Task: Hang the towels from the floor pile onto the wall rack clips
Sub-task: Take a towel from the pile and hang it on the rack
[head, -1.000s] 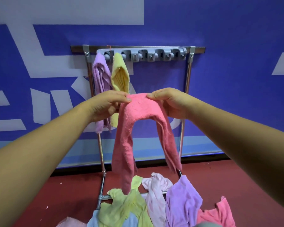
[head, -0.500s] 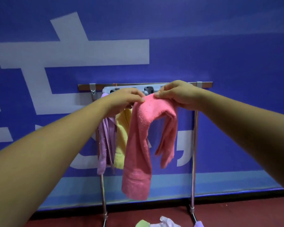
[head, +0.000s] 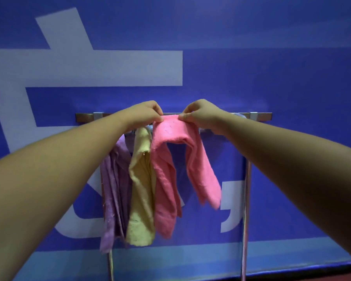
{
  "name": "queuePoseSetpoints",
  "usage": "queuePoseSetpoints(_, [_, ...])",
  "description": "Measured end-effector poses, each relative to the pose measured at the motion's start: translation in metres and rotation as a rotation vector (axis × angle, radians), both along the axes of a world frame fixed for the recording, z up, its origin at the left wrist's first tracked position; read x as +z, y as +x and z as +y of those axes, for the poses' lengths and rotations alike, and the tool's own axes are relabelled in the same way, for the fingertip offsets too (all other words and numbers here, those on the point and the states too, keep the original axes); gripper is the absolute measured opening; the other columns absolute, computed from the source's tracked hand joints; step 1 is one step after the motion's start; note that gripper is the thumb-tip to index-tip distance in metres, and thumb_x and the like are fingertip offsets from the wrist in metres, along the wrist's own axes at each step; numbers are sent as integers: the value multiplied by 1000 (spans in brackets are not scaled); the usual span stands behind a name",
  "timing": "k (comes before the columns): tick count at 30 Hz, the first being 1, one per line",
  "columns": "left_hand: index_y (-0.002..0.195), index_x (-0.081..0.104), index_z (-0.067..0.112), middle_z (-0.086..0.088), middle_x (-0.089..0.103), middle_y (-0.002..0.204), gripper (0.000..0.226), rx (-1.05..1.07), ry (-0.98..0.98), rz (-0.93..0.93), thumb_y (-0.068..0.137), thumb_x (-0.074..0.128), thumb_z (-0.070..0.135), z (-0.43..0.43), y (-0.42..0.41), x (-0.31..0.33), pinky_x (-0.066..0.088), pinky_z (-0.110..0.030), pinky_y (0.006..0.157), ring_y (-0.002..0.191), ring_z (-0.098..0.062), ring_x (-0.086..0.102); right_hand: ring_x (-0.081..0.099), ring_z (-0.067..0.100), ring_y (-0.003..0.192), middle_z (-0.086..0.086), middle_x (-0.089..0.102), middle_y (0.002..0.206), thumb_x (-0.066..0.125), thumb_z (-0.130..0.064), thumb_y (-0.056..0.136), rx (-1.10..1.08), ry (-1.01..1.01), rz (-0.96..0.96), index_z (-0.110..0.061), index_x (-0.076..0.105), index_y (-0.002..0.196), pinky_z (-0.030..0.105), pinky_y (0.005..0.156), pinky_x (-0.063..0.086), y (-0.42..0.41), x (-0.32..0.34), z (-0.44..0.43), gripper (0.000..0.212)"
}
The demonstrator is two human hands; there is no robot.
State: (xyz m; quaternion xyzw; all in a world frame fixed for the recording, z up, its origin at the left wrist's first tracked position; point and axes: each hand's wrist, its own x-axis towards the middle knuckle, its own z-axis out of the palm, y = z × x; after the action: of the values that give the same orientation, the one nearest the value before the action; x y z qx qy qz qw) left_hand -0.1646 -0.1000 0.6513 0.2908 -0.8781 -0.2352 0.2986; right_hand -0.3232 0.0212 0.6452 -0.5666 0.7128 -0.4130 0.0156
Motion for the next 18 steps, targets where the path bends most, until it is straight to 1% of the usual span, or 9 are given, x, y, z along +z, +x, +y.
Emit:
queuePoseSetpoints(3, [102,60,16,0,65,94,16,68,-78,-27,87,63,19,-23,-6,-11,42,-29,64,77,-13,55,56,18,64,4,59,79,66,-27,93,-71,-53,25,-13,63,91,28,50,45,-1,-9,-29,15])
queuePoseSetpoints(4, [102,59,16,0,68,95,16,70,-132,-30,88,64,22,-29,-8,-15,43,-29,66,78,-14,56,58,22,70,7,60,83,65,-27,93,-103,-56,59,-12,60,90,35,56,49,-1,-13,-38,16])
queuePoseSetpoints(5, [102,58,17,1,69,95,17,68,-191,-23,88,64,25,-34,-9,-18,44,-30,68,79,-15,57,61,26,82,8,62,91,64,-28,93,-142,-51,115,-13,57,91,40,68,53,-2,-16,-47,16])
queuePoseSetpoints(7, [102,57,19,5,69,92,20,69,-301,-1,88,65,30,-39,-12,-25,46,-32,73,85,-17,60,59,31,100,7,65,103,60,-32,95,-235,-43,256,-15,56,97,41,88,46,-2,-24,-60,17])
queuePoseSetpoints(8, [103,57,19,7,68,92,20,79,-360,-11,89,64,31,-41,-14,-28,44,-33,76,90,-19,60,57,32,103,6,65,105,57,-33,96,-274,-48,319,-16,56,99,41,91,39,-2,-27,-65,17])
queuePoseSetpoints(10, [103,58,20,6,67,95,17,98,-495,-75,91,62,31,-43,-16,-32,38,-33,82,96,-22,61,56,33,103,5,66,103,54,-33,98,-322,-55,435,-17,56,100,42,91,31,-1,-33,-67,16])
queuePoseSetpoints(12, [98,59,26,8,69,97,11,92,-587,-146,91,63,33,-43,-16,-33,32,-34,90,99,-21,62,55,32,98,2,64,95,52,-26,98,-346,-46,578,-21,55,94,42,88,29,-2,-38,-63,7])
queuePoseSetpoints(15, [94,61,30,13,64,90,6,90,-621,-228,89,63,33,-42,-14,-33,29,-37,94,100,-18,61,47,29,91,-2,64,88,50,-17,92,-370,-48,772,-24,56,86,42,83,26,-4,-44,-57,11])
queuePoseSetpoints(18, [96,62,29,14,60,88,10,98,-640,-218,86,65,32,-40,-14,-35,30,-38,93,100,-17,59,47,30,99,-3,59,83,49,-19,92,-360,16,821,-23,57,79,43,84,28,-2,-50,-55,16])
